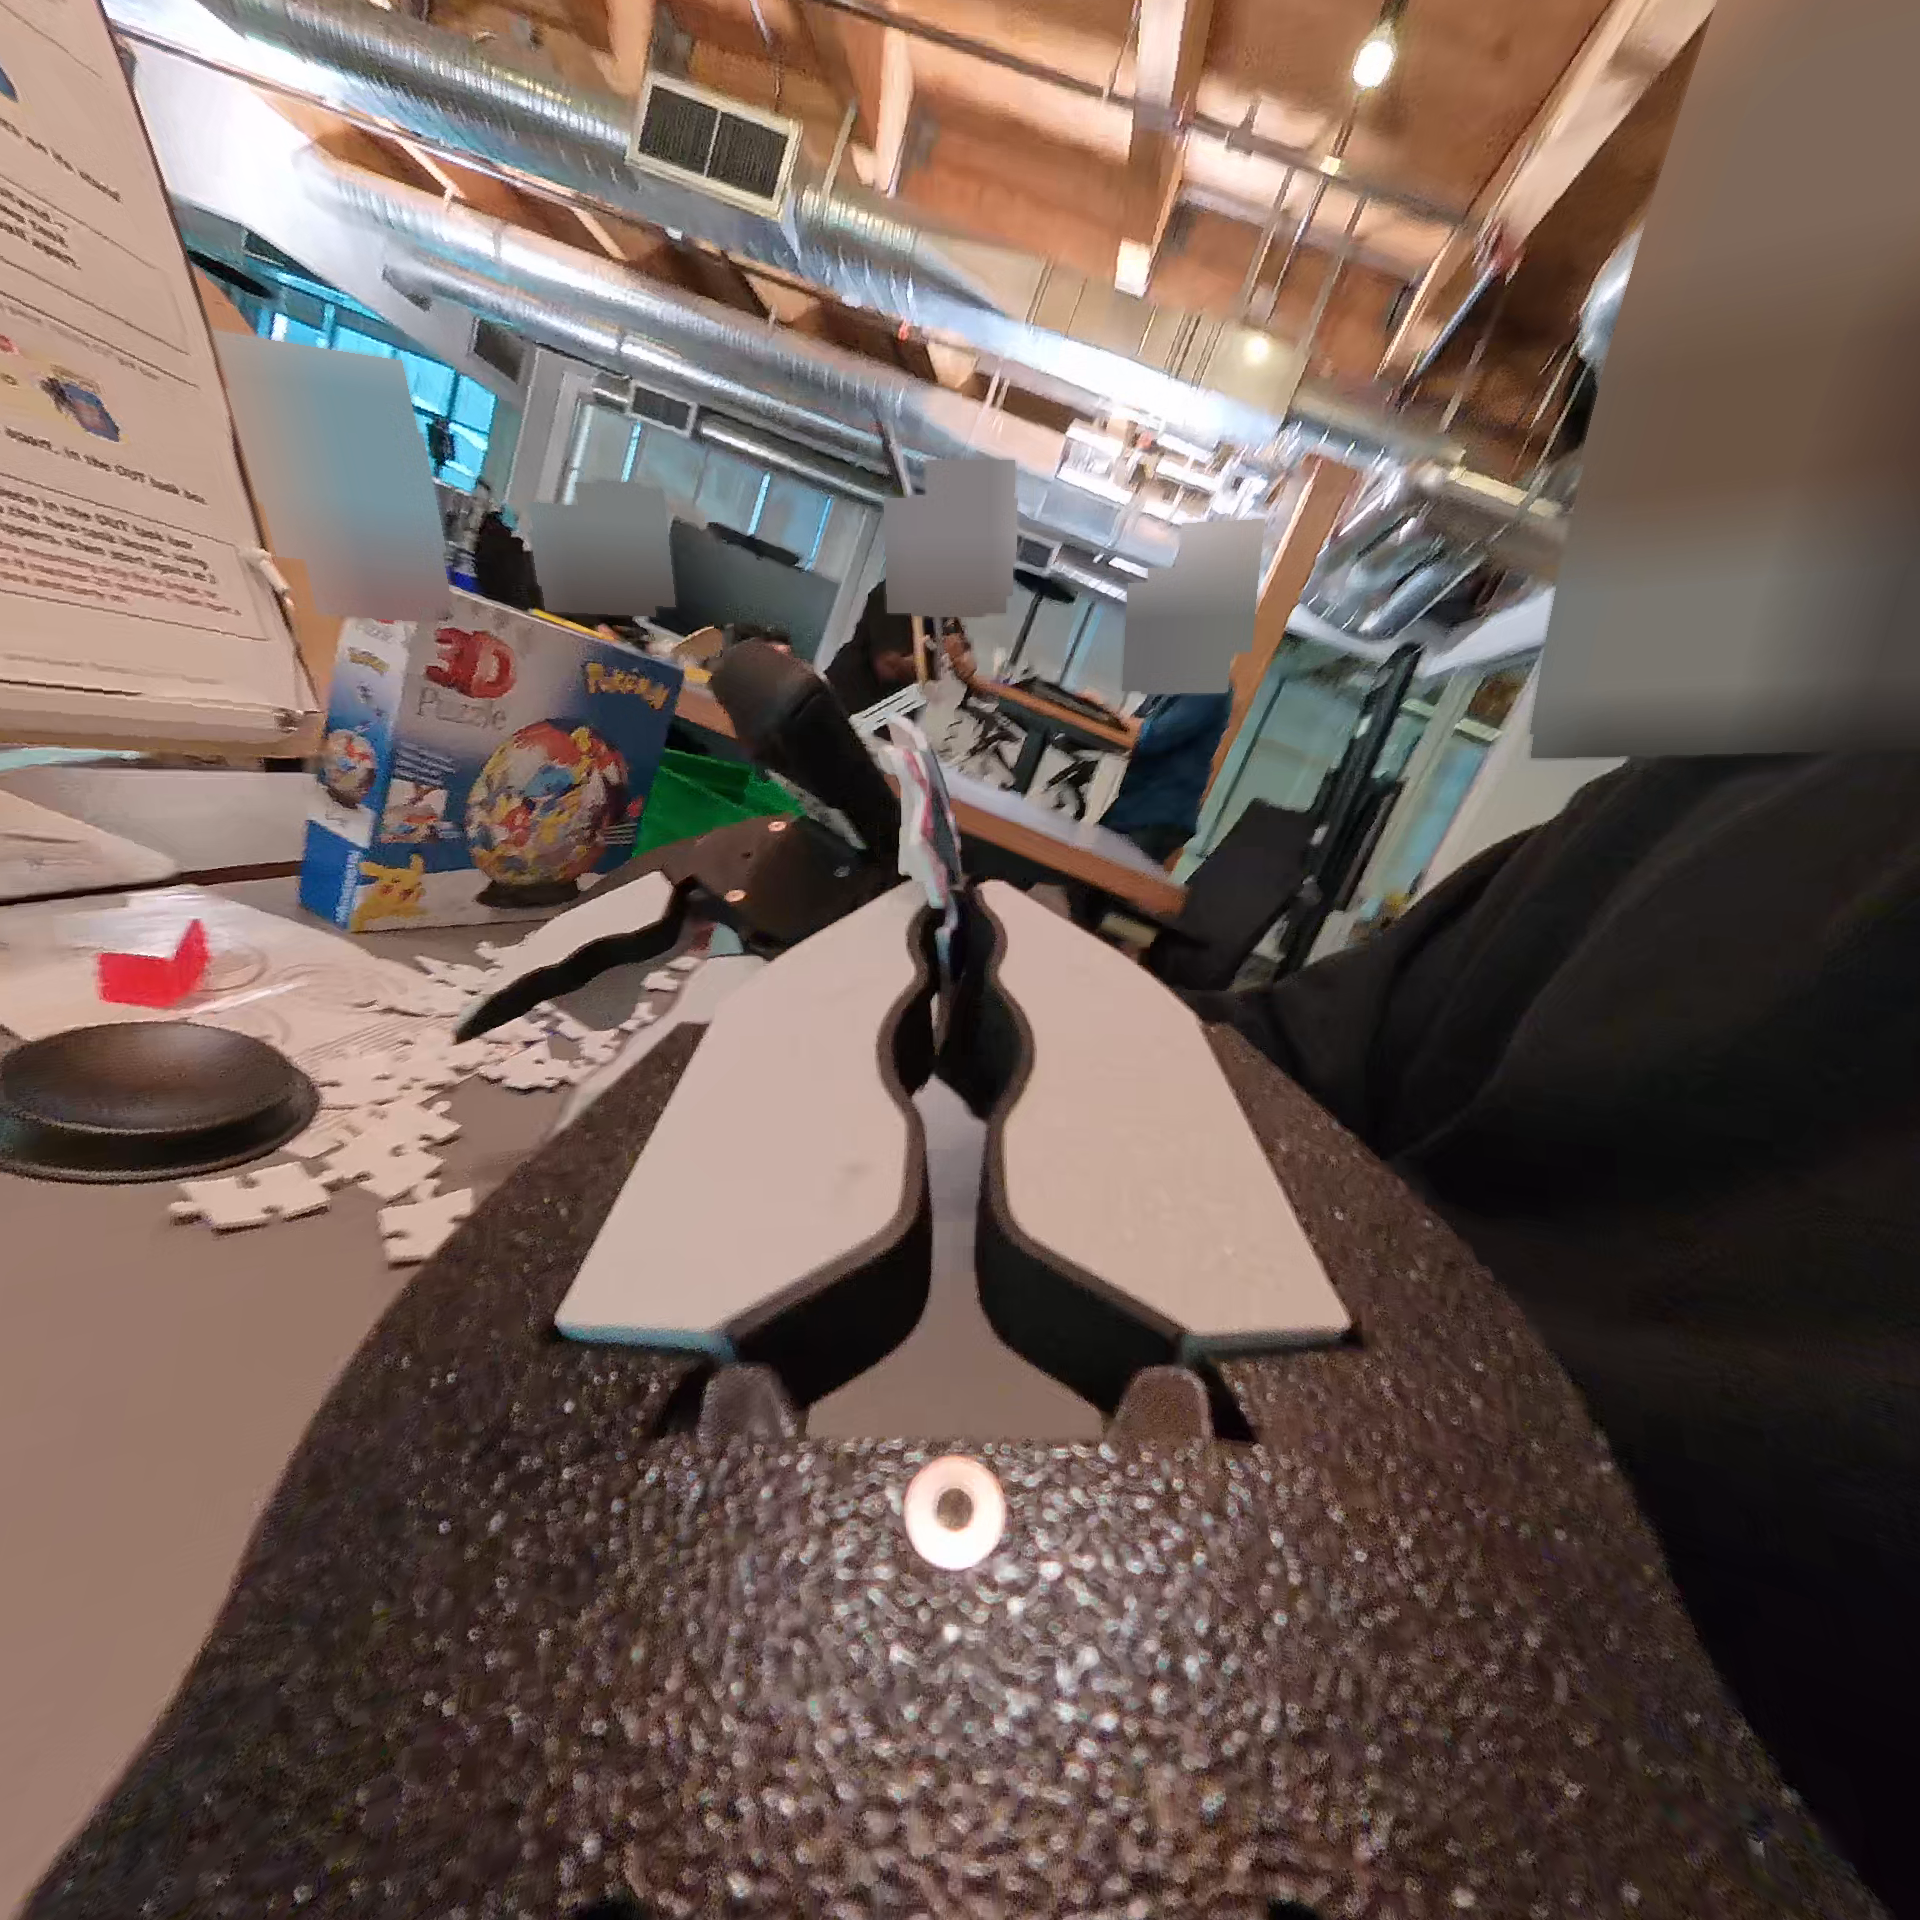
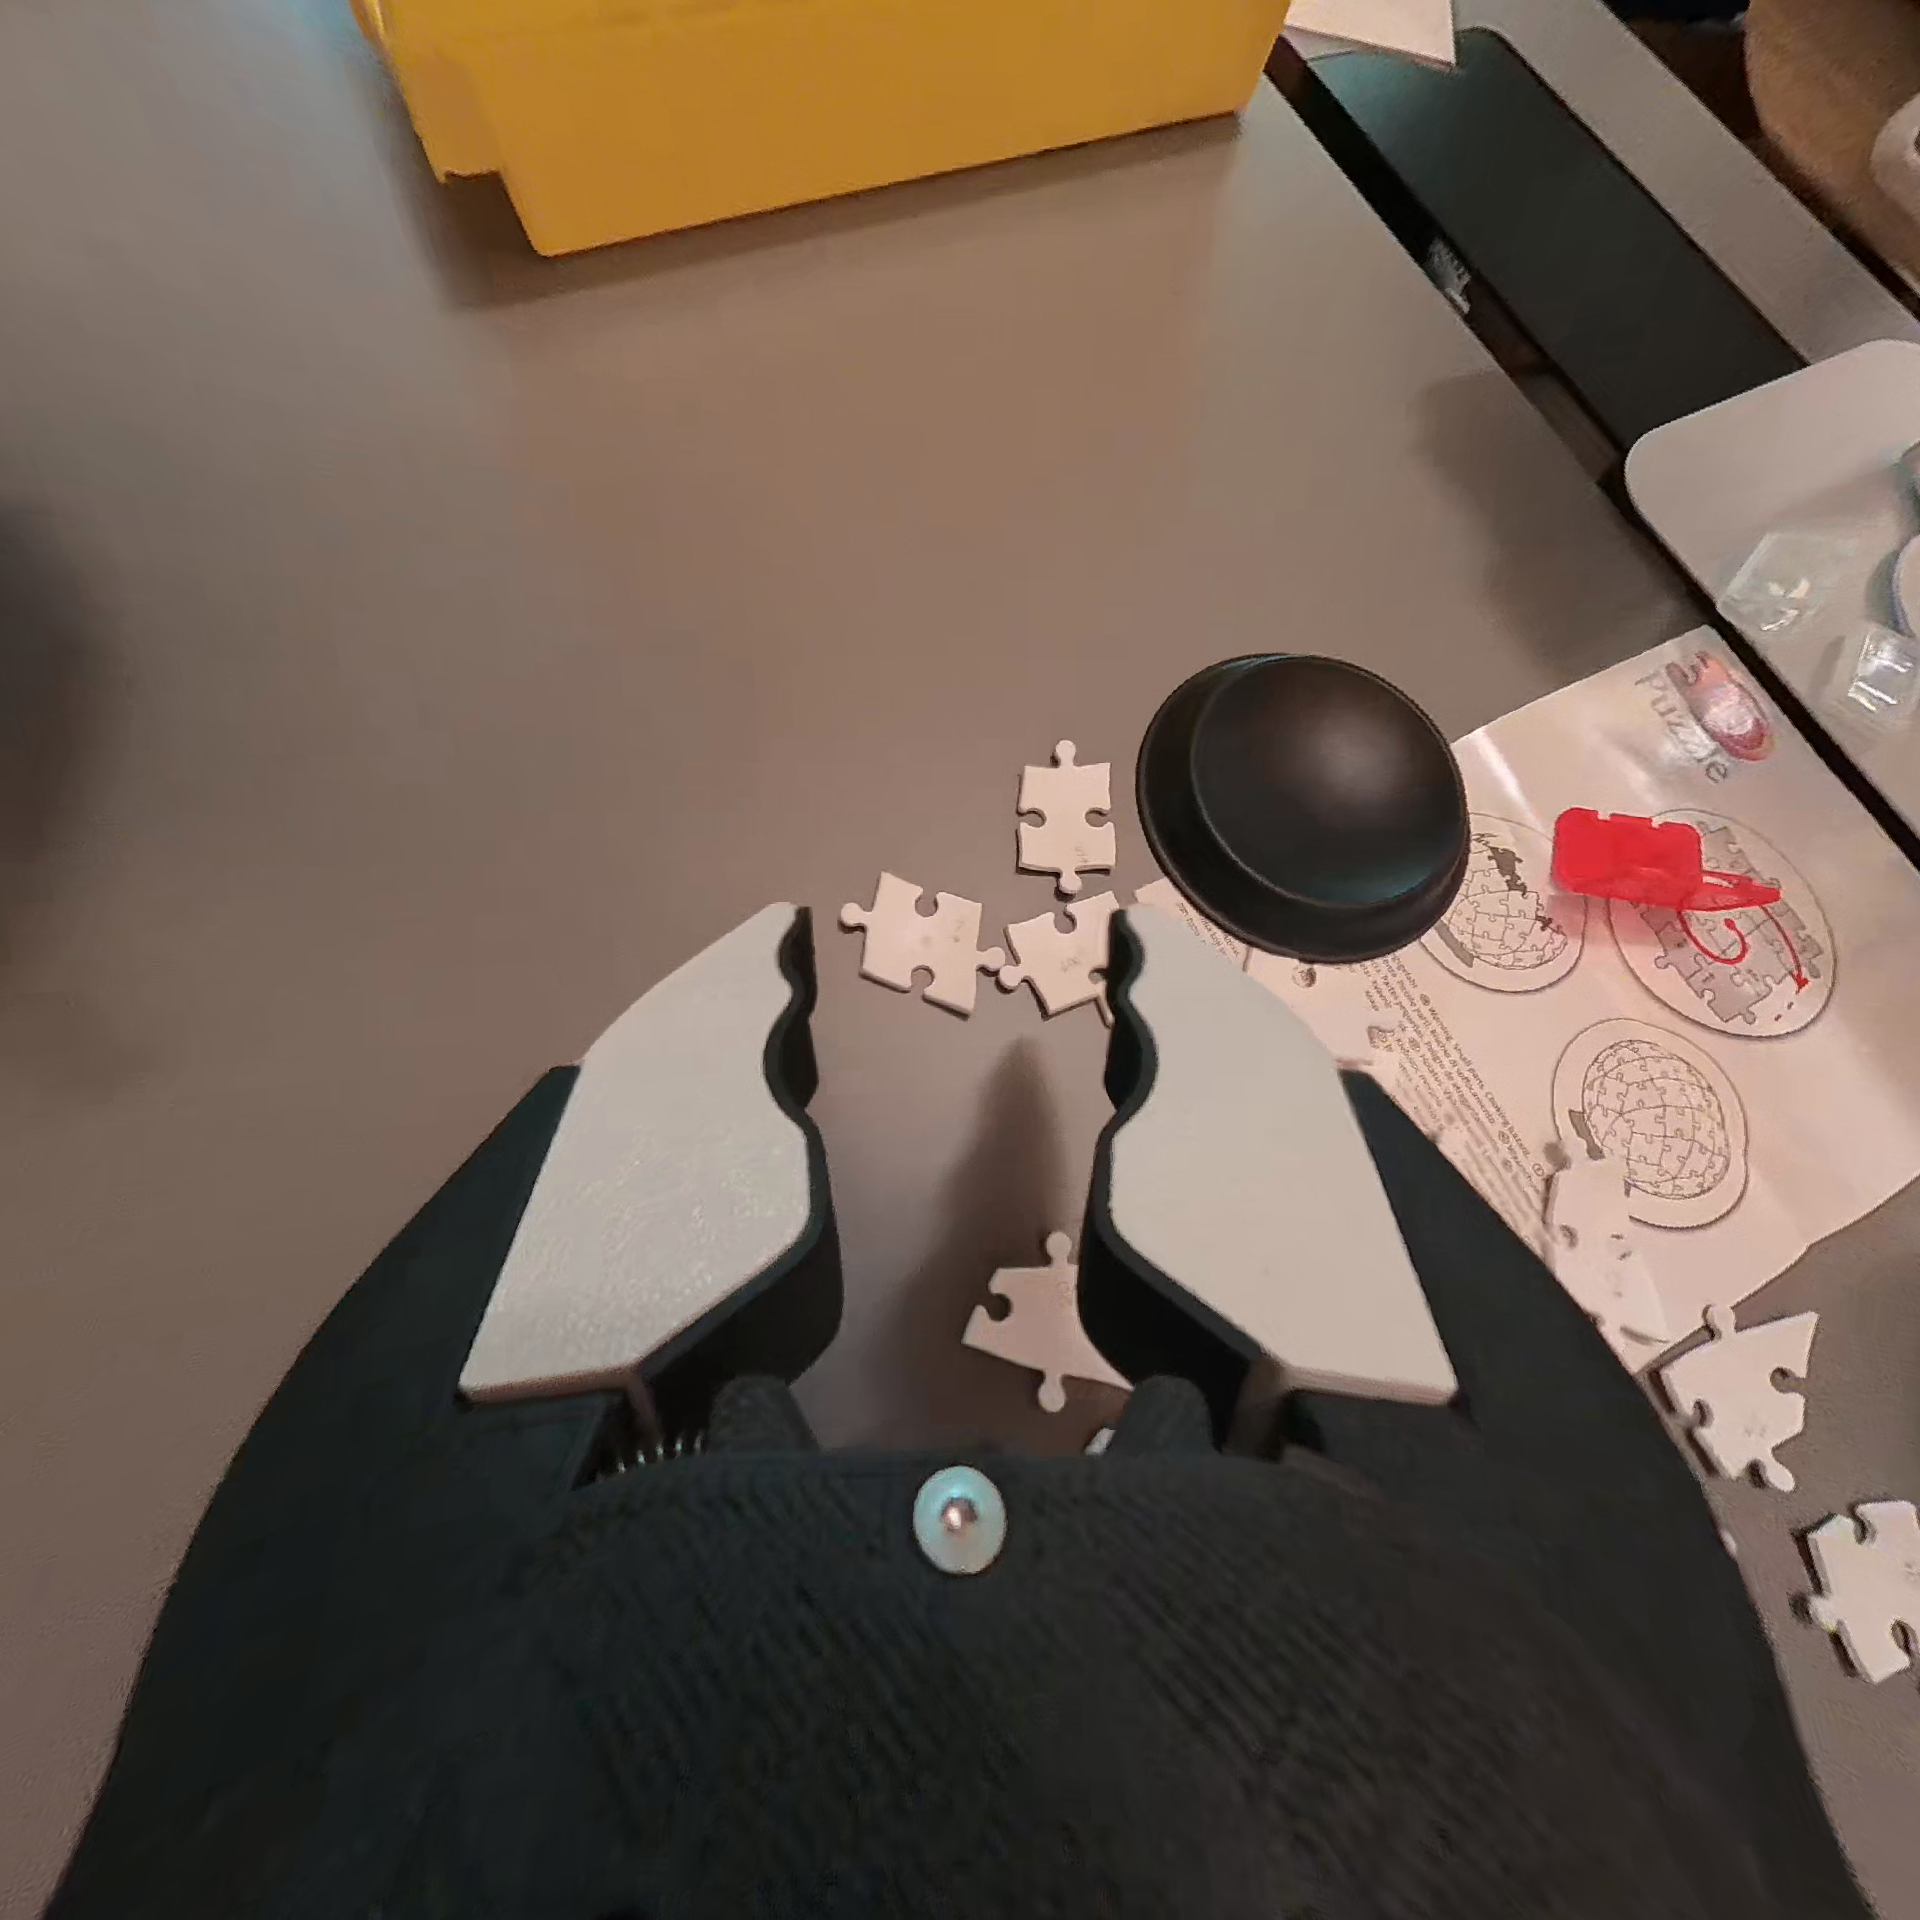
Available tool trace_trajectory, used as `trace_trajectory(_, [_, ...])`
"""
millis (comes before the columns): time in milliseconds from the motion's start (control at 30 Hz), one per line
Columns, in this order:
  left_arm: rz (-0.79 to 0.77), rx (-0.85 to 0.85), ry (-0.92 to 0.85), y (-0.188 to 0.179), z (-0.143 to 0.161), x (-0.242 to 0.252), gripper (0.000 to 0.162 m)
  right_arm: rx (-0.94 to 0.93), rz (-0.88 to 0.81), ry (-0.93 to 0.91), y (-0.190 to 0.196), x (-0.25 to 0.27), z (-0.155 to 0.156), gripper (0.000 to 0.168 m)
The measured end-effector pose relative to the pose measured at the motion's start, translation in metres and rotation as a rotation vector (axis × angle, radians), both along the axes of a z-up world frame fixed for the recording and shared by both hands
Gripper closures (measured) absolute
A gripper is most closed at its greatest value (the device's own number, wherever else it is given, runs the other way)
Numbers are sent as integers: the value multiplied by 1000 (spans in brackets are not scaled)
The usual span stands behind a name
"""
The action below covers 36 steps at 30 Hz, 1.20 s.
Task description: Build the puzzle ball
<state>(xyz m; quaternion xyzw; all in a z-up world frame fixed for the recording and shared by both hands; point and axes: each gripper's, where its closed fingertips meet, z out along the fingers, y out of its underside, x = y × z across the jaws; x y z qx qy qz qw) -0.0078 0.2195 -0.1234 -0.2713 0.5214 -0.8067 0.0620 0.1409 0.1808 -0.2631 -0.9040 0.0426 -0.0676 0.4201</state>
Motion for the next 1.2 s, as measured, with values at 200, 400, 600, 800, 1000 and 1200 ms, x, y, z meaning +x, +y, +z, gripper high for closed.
trace_trajectory(200, [-105, -126, 43, 8, -1, -5, 161, -109, 17, 9, -1, 18, -7, 137])
trace_trajectory(400, [-56, -62, 106, 13, -17, 4, 161, -275, 22, -145, 5, 43, -19, 155])
trace_trajectory(600, [-63, -100, 73, 19, -8, -1, 161, -291, 30, -27, 31, 40, -34, 140])
trace_trajectory(800, [20, -34, -30, 27, -4, -5, 161, -314, 38, 7, 42, 39, -47, 140])
trace_trajectory(1000, [668, 825, -481, 35, -5, 11, 160, -292, 38, 40, 43, 37, -49, 143])
trace_trajectory(1200, [901, 1267, -672, 32, 0, 17, 160, -276, 51, 56, 43, 36, -49, 145])
